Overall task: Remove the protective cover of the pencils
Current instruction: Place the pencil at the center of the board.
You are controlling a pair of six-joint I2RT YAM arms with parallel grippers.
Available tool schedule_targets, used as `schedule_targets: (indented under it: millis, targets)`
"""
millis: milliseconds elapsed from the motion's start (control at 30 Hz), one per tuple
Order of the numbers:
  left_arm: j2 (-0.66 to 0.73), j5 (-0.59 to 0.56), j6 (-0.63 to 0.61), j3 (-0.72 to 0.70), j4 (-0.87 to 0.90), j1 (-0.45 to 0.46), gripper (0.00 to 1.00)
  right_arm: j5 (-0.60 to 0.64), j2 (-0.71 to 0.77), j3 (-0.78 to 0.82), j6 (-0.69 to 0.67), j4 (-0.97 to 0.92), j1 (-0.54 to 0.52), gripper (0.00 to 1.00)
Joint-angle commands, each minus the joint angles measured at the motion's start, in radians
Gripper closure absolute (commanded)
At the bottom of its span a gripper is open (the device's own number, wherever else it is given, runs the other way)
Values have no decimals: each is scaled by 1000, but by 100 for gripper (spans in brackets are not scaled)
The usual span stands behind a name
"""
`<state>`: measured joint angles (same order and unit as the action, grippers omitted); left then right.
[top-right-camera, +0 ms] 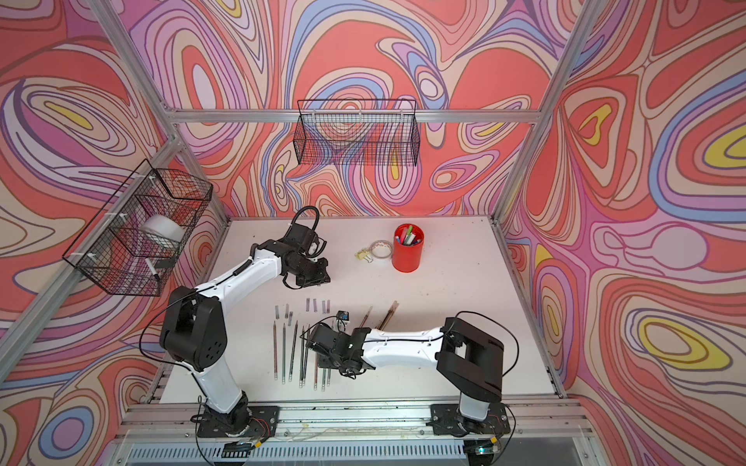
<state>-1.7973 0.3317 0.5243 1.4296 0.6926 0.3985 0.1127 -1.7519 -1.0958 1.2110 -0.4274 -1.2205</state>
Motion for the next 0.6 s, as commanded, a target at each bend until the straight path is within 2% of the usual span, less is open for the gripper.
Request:
schedule_targets:
  millis: [0, 400, 567]
  targets:
    - [-20, -7, -17, 39, 62, 10, 100, -20, -14, -20, 14, -31, -1, 100]
    - [-79, 3, -30, 83, 110, 34, 100, -50, -107, -35, 40, -62, -2, 97]
    - [-92, 0, -37, 94, 121, 46, 100, -51, -117, -41, 44, -69, -1, 92]
